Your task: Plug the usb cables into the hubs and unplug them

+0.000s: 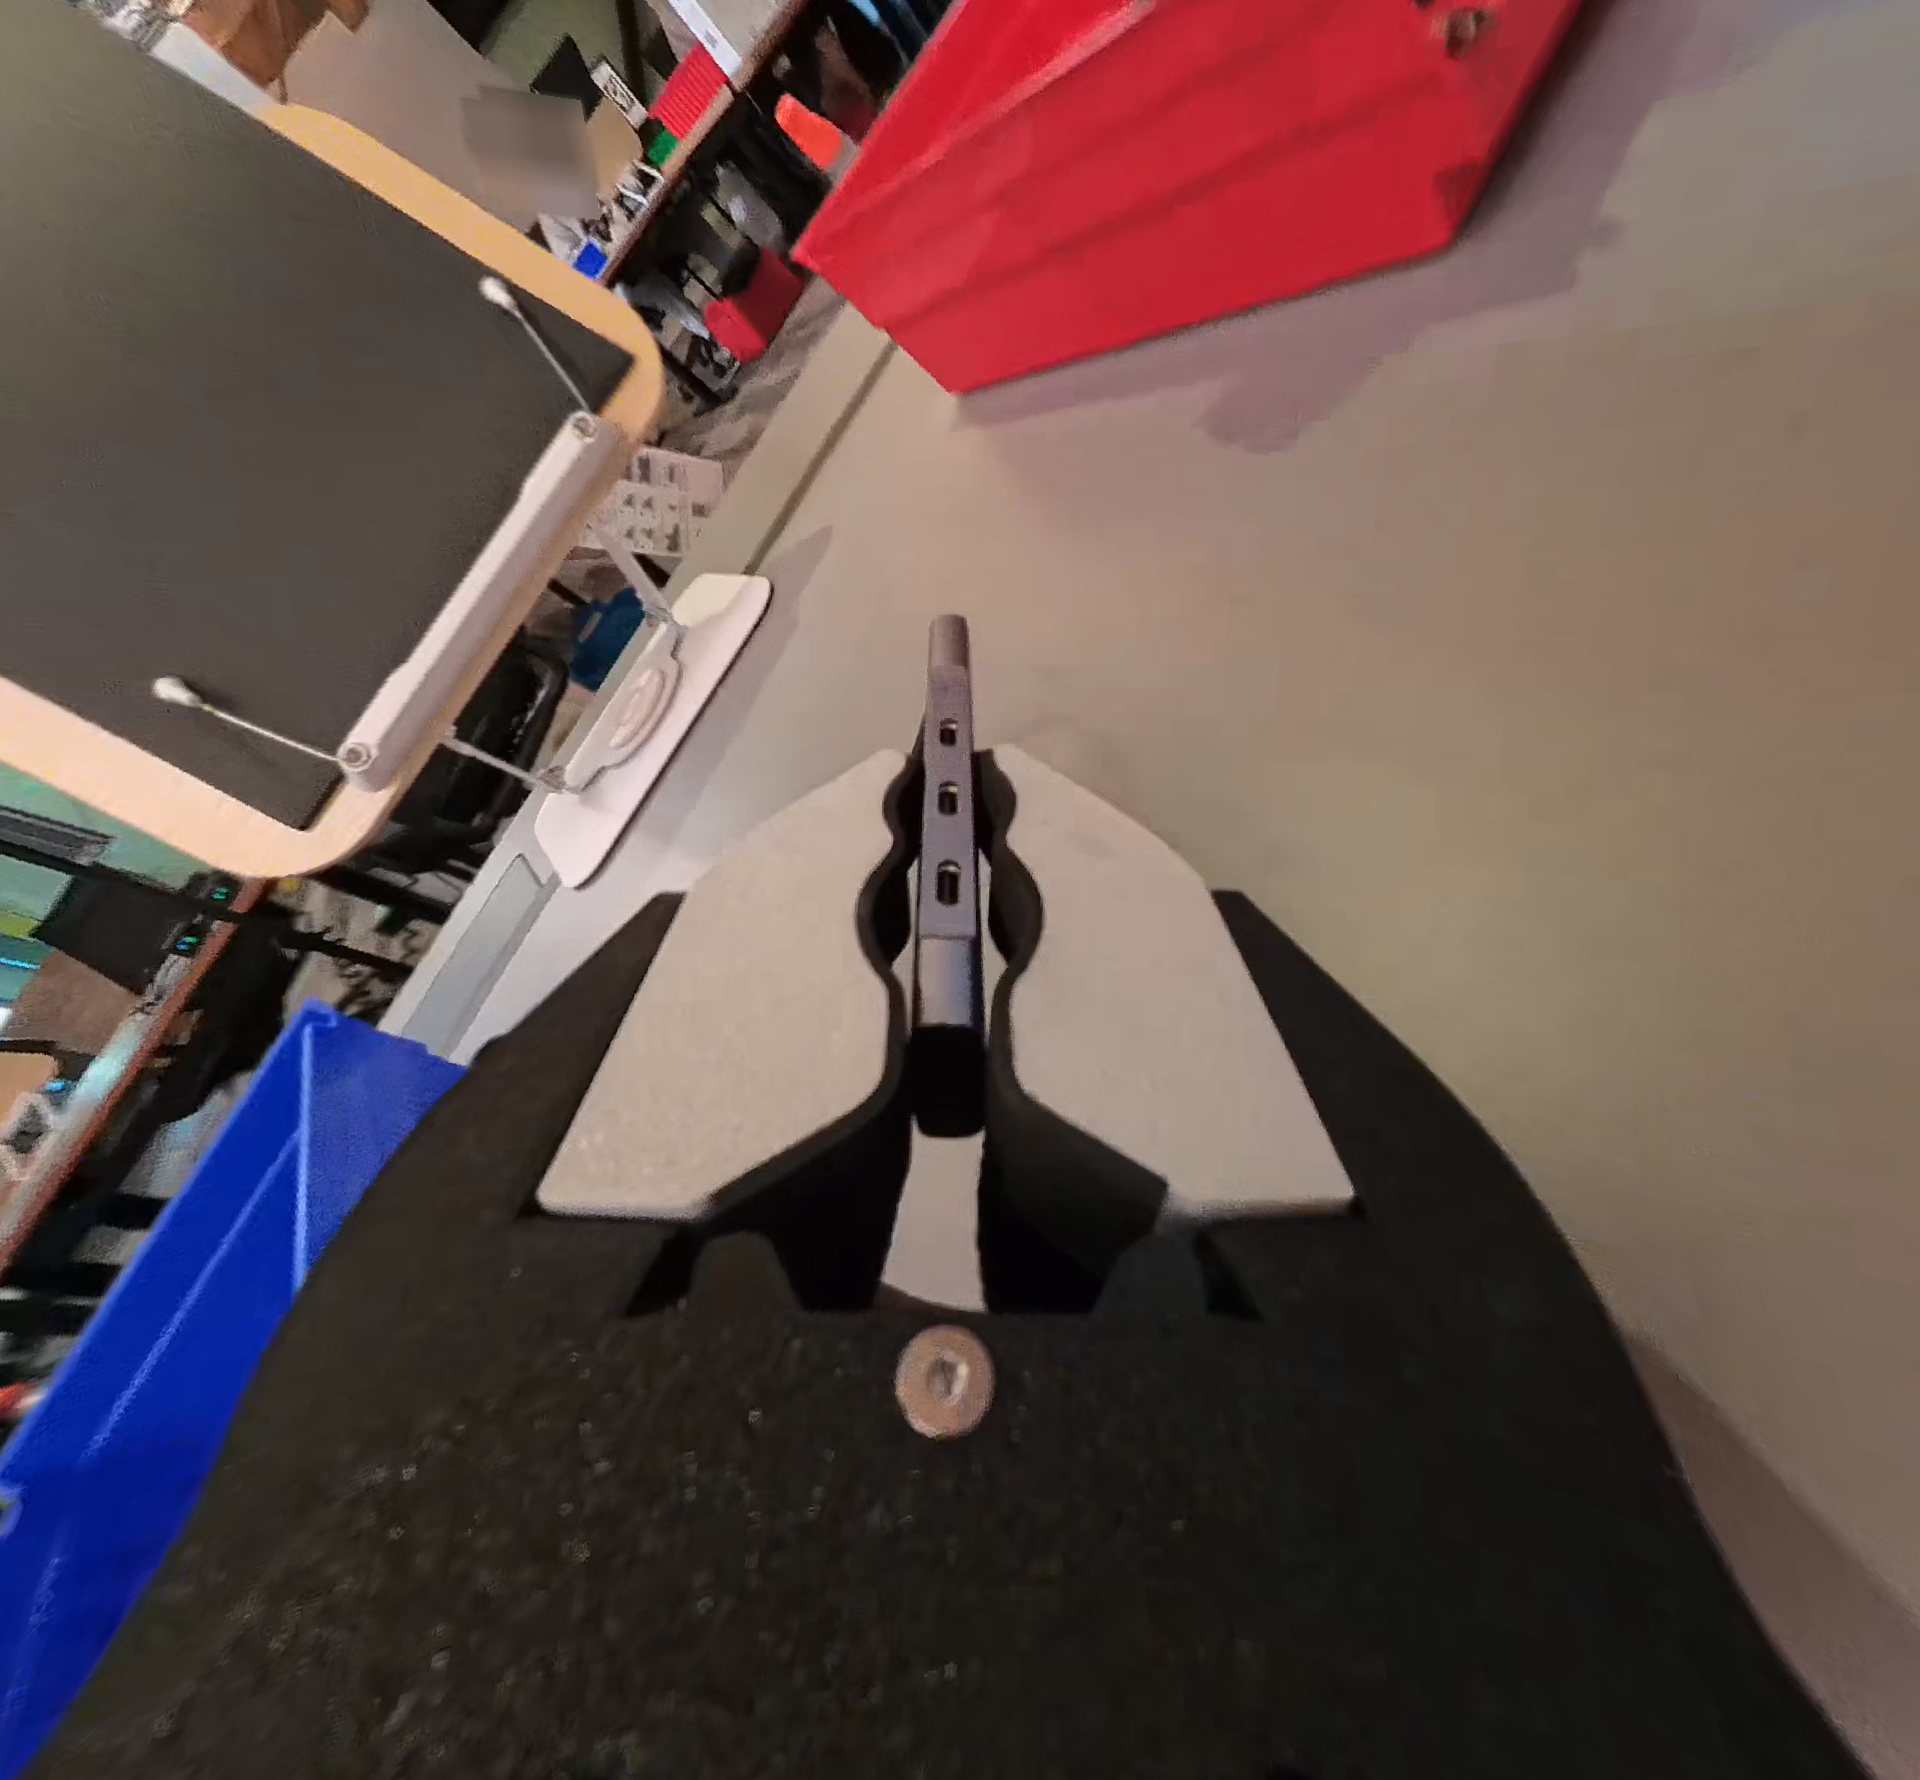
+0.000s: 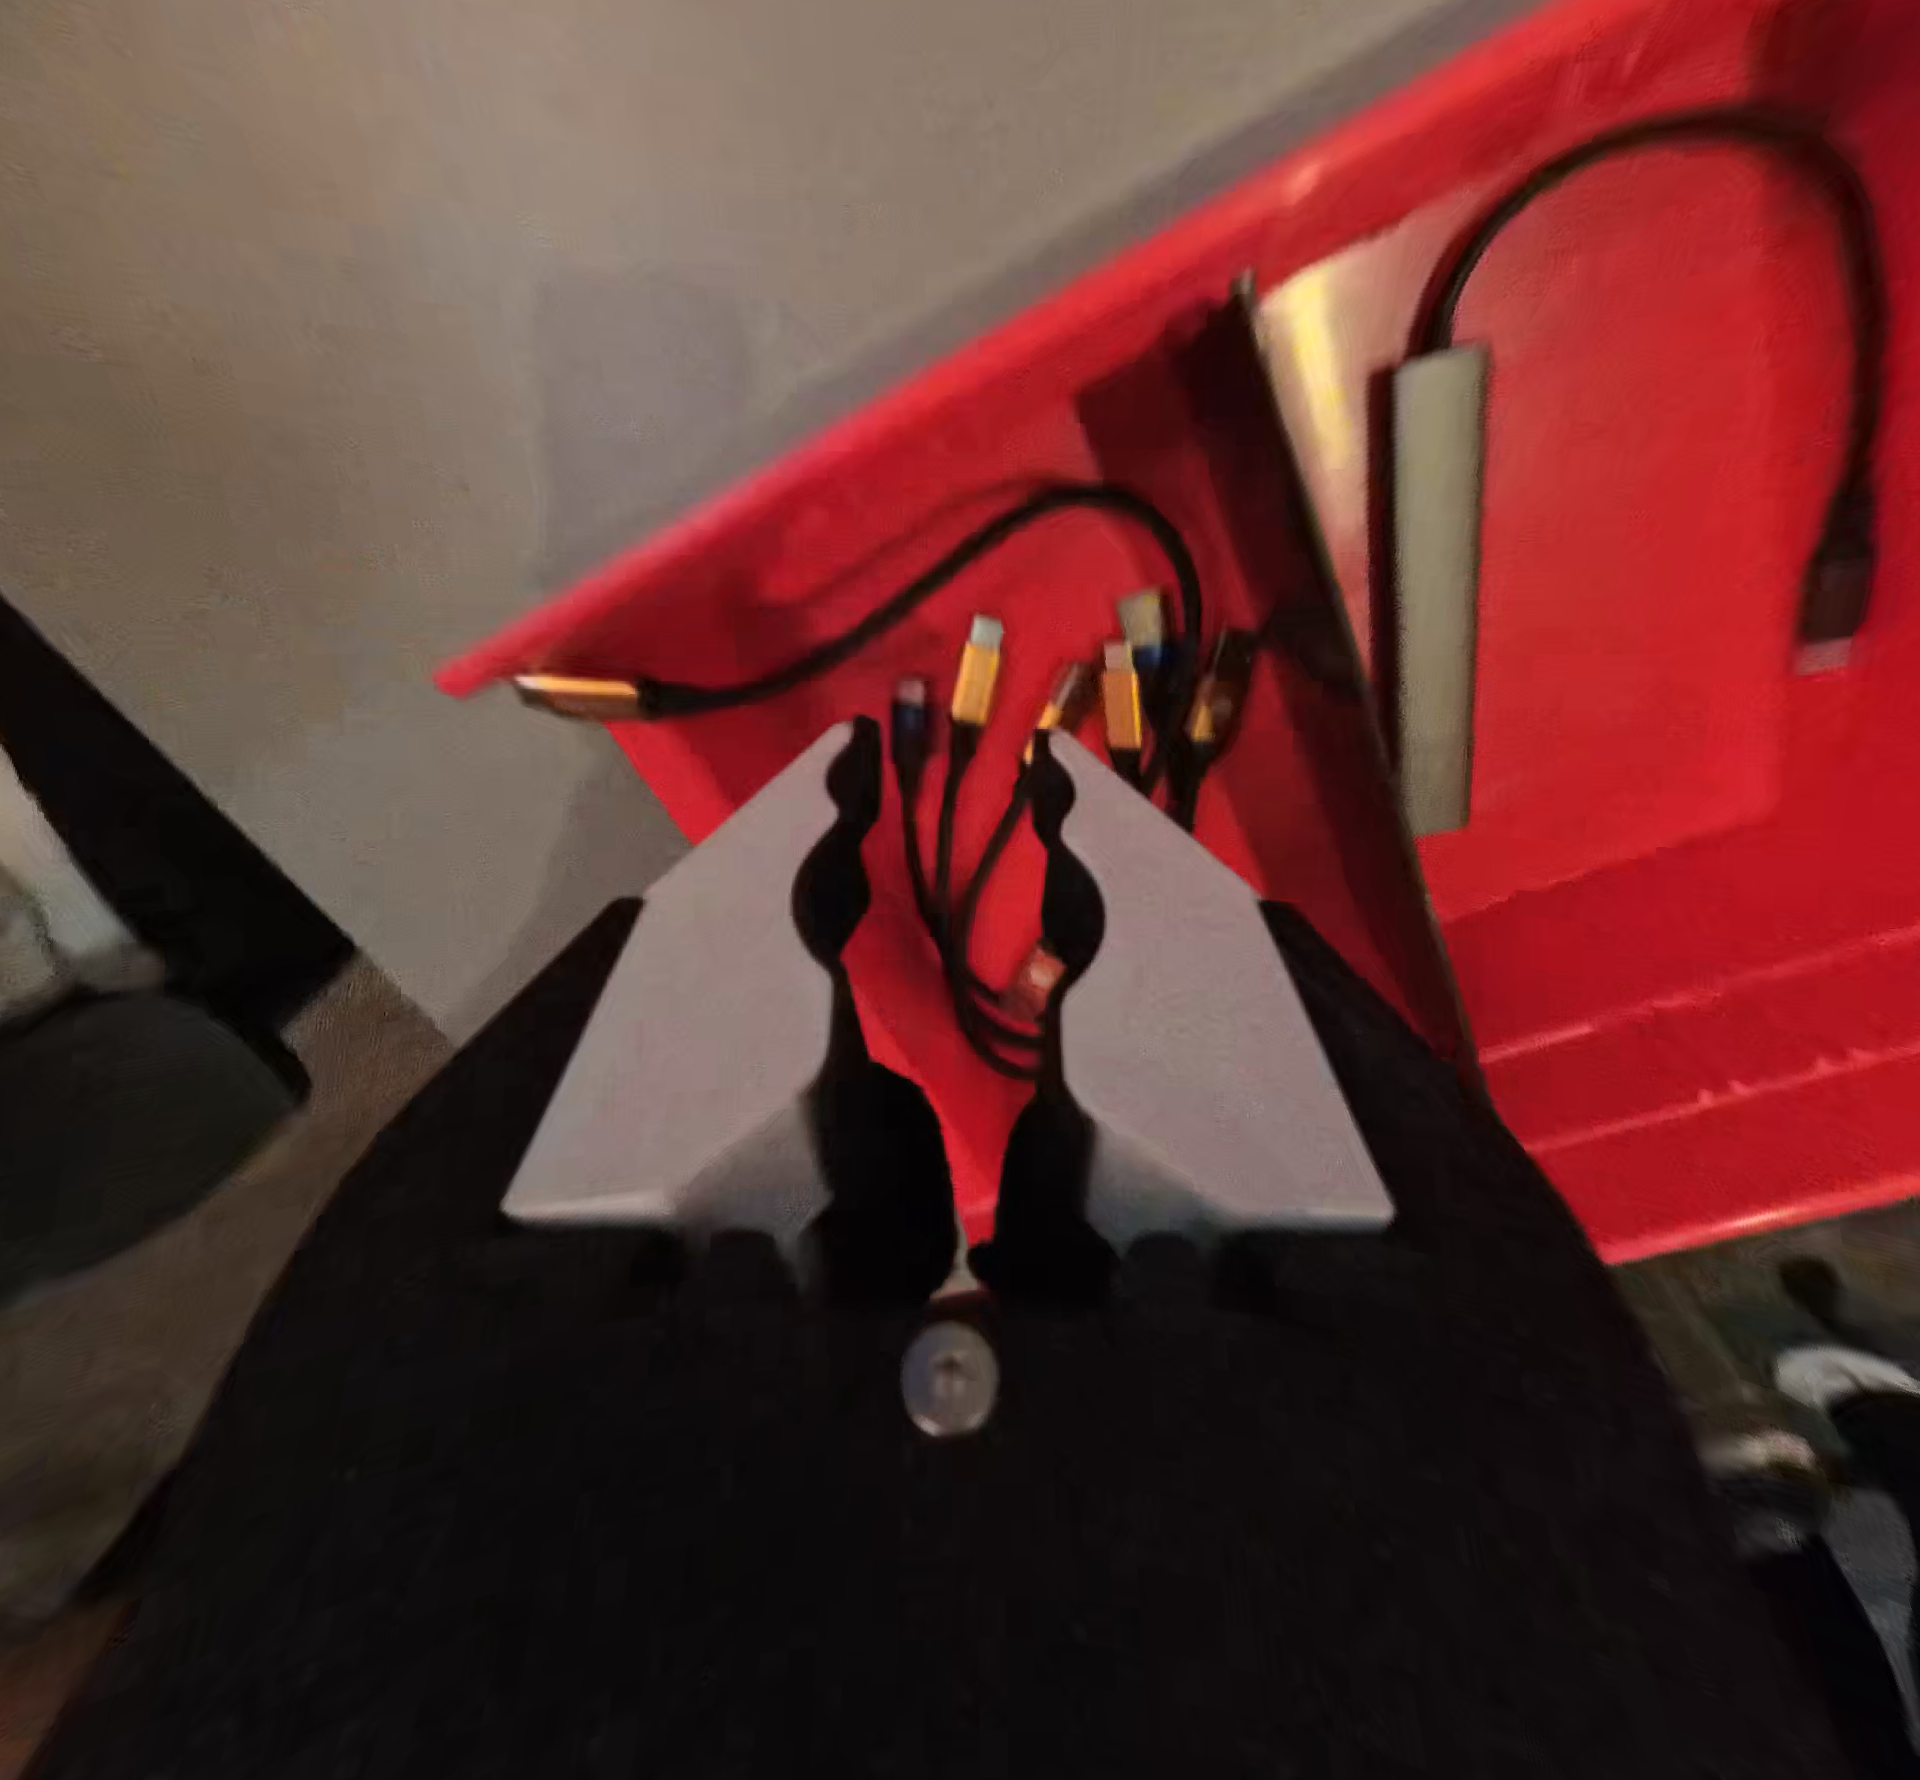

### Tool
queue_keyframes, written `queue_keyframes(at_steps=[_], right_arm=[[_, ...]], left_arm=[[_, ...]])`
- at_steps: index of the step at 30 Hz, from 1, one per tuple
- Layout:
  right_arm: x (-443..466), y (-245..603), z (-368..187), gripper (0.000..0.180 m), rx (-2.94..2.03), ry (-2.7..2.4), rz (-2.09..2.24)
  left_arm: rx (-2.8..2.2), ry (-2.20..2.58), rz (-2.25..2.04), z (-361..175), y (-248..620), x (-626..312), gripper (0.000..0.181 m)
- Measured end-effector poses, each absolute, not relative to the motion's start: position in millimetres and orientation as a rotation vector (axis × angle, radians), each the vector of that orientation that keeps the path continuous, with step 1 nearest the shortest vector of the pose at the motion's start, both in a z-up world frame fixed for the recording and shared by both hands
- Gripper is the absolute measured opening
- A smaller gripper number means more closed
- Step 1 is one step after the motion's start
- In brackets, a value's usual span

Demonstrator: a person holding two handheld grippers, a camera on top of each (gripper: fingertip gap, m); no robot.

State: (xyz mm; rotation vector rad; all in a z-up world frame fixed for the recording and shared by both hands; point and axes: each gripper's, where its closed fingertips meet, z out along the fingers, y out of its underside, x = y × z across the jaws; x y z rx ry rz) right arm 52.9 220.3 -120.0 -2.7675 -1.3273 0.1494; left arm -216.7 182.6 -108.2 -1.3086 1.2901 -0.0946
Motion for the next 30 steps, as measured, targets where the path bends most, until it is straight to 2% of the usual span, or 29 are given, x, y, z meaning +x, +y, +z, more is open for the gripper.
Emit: queue_keyframes(at_steps=[5,8,14,17,19,20,21,25,28,30], right_arm=[[-34,185,-76,0.027,-2.295,-1.14,0.251],[-117,146,-55,0.028,-2.029,-0.972,0.661],[-196,133,-40,0.053,-1.65,-0.481,1.309],[-207,139,-28,0.068,-1.557,-0.267,1.62],[-211,146,-32,0.063,-1.585,-0.222,1.642],[-212,148,-30,0.053,-1.572,-0.206,1.651],[-215,146,-29,0.028,-1.566,-0.213,1.671],[-208,154,-36,0.022,-1.596,-0.158,1.625],[-187,164,-25,0.021,-1.608,-0.183,1.511],[-159,175,-4,0.021,-1.632,-0.239,1.34]], left_arm=[[-1.359,1.154,-0.323,-90,184,-221,0.009],[-1.388,1.041,-0.586,-75,180,-220,0.009],[-1.285,0.9,-1.084,-38,156,-218,0.009],[-1.263,0.87,-1.115,-32,150,-217,0.01],[-1.2,0.927,-0.963,-31,144,-213,0.009],[-1.17,0.955,-0.886,-31,141,-212,0.009],[-1.15,0.978,-0.802,-32,139,-210,0.009],[-1.15,1.081,-0.517,-52,143,-204,0.012],[-1.212,1.092,-0.521,-60,145,-202,0.036],[-1.236,1.079,-0.572,-60,144,-201,0.039]])
